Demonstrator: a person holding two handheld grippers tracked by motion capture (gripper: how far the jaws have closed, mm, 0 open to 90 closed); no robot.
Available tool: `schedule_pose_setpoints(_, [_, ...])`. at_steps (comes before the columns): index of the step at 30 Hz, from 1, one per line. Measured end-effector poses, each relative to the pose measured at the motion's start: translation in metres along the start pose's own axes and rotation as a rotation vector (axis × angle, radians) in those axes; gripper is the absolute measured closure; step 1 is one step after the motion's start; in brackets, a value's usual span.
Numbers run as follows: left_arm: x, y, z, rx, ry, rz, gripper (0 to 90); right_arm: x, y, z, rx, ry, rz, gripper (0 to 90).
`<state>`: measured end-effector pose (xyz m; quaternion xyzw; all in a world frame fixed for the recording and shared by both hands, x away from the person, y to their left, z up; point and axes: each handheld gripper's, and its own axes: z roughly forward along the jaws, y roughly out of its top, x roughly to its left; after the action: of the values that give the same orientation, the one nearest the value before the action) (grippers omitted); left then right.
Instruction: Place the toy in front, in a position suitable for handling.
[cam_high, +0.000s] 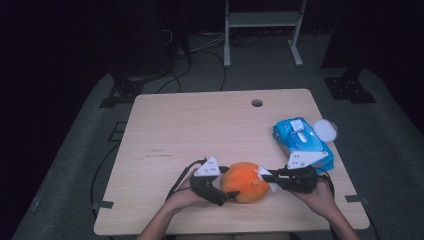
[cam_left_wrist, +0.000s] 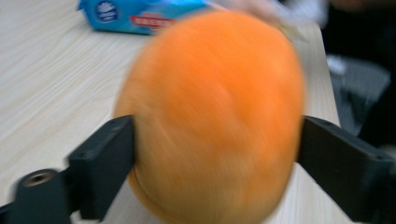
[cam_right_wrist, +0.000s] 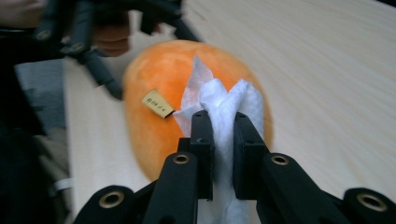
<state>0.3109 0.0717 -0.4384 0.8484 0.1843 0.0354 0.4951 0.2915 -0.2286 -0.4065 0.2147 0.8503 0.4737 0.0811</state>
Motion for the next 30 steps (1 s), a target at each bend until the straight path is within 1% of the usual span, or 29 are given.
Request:
schedule_pose_setpoints(1, [-0.001,0.001,0.003,0.015,-0.001,-0.023,7.1,0.003,0.000,0.001,-0.003,0.013,-0.005,80.2])
schedule_pose_setpoints(2, [-0.003,0.001,0.006,0.025,0.005,-0.020,6.6,0.005,0.001,0.003,-0.002,0.016,-0.013,80.2])
schedule_pose_setpoints(3, [-0.007,0.001,0.009,0.039,0.022,0.001,6.9,0.007,0.002,0.005,0.002,0.015,-0.019,80.3])
schedule_pose_setpoints(4, [-0.009,0.001,0.009,0.045,0.043,0.023,11.5,0.008,0.003,0.006,0.003,0.013,-0.024,80.3])
schedule_pose_setpoints(5, [-0.010,0.002,0.008,0.033,0.061,0.033,17.4,0.008,0.005,0.006,0.004,0.010,-0.027,80.3])
schedule_pose_setpoints(6, [-0.011,0.004,0.005,0.015,0.087,0.056,22.9,0.009,0.007,0.006,0.004,-0.003,-0.029,80.4])
schedule_pose_setpoints(7, [-0.013,0.006,0.003,-0.017,0.115,0.084,26.3,0.009,0.009,0.006,-0.002,-0.021,-0.036,80.6])
schedule_pose_setpoints(8, [-0.015,0.009,0.000,-0.042,0.151,0.135,28.6,0.010,0.013,0.005,-0.017,-0.043,-0.045,80.7])
schedule_pose_setpoints(9, [-0.018,0.011,-0.001,-0.063,0.190,0.188,30.2,0.010,0.016,0.004,-0.039,-0.053,-0.050,80.7])
schedule_pose_setpoints(10, [-0.021,0.014,-0.001,-0.076,0.214,0.234,30.3,0.011,0.021,0.003,-0.062,-0.050,-0.049,80.7])
schedule_pose_setpoints(11, [-0.023,0.014,0.000,-0.073,0.221,0.280,30.2,0.012,0.025,0.004,-0.085,-0.042,-0.054,80.7])
schedule_pose_setpoints(12, [-0.025,0.013,0.002,-0.046,0.222,0.332,29.7,0.015,0.029,0.007,-0.094,-0.029,-0.059,80.7])
schedule_pose_setpoints(13, [-0.025,0.009,0.004,-0.022,0.216,0.361,29.1,0.017,0.032,0.011,-0.092,-0.018,-0.070,80.7])
schedule_pose_setpoints(14, [-0.024,0.005,0.007,-0.008,0.210,0.358,28.4,0.019,0.033,0.016,-0.075,-0.016,-0.081,80.7])
schedule_pose_setpoints(15, [-0.021,0.001,0.007,-0.006,0.196,0.340,27.6,0.020,0.033,0.021,-0.048,-0.021,-0.093,80.7])
schedule_pose_setpoints(16, [-0.018,-0.002,0.006,-0.012,0.179,0.315,26.7,0.018,0.030,0.025,-0.035,-0.021,-0.091,80.8])
schedule_pose_setpoints(18, [-0.013,-0.004,0.003,-0.030,0.145,0.271,25.1,0.011,0.023,0.026,-0.033,-0.019,-0.057,80.9])
schedule_pose_setpoints(19, [-0.011,-0.004,0.002,-0.043,0.115,0.242,22.6,0.007,0.020,0.025,-0.034,-0.023,-0.037,81.0])
schedule_pose_setpoints(20, [-0.008,-0.004,0.000,-0.068,0.087,0.207,19.3,0.004,0.017,0.023,-0.035,-0.032,-0.022,81.0])
schedule_pose_setpoints(21, [-0.006,-0.003,-0.001,-0.098,0.071,0.154,18.1,0.002,0.014,0.021,-0.036,-0.046,-0.016,80.9])
schedule_pose_setpoints(22, [-0.004,-0.001,-0.001,-0.122,0.059,0.086,17.1,0.002,0.013,0.018,-0.035,-0.055,-0.007,80.9])
schedule_pose_setpoints(23, [-0.002,0.001,0.000,-0.131,0.049,0.038,14.9,0.002,0.012,0.017,-0.040,-0.049,0.006,80.9])
schedule_pose_setpoints(24, [-0.001,0.004,0.001,-0.137,0.051,-0.010,13.8,0.003,0.013,0.017,-0.040,-0.043,0.005,80.9])
schedule_pose_setpoints(25, [-0.002,0.004,0.004,-0.122,0.072,-0.004,15.1,0.008,0.015,0.018,-0.038,-0.043,-0.009,80.9])
schedule_pose_setpoints(26, [-0.003,0.004,0.006,-0.113,0.084,0.013,18.2,0.012,0.017,0.021,-0.042,-0.034,-0.014,80.8])
schedule_pose_setpoints(27, [-0.005,0.002,0.008,-0.108,0.081,0.038,20.0,0.017,0.020,0.023,-0.043,-0.022,-0.025,80.8])
schedule_pose_setpoints(28, [-0.006,0.001,0.008,-0.098,0.082,0.063,21.2,0.025,0.024,0.029,-0.041,0.003,-0.059,80.8])
schedule_pose_setpoints(29, [-0.007,0.000,0.007,-0.081,0.095,0.093,22.5,0.031,0.027,0.034,-0.031,0.020,-0.088,80.8])
schedule_pose_setpoints(30, [-0.008,0.000,0.006,-0.062,0.107,0.117,23.6,0.036,0.030,0.039,-0.009,0.009,-0.117,80.8])
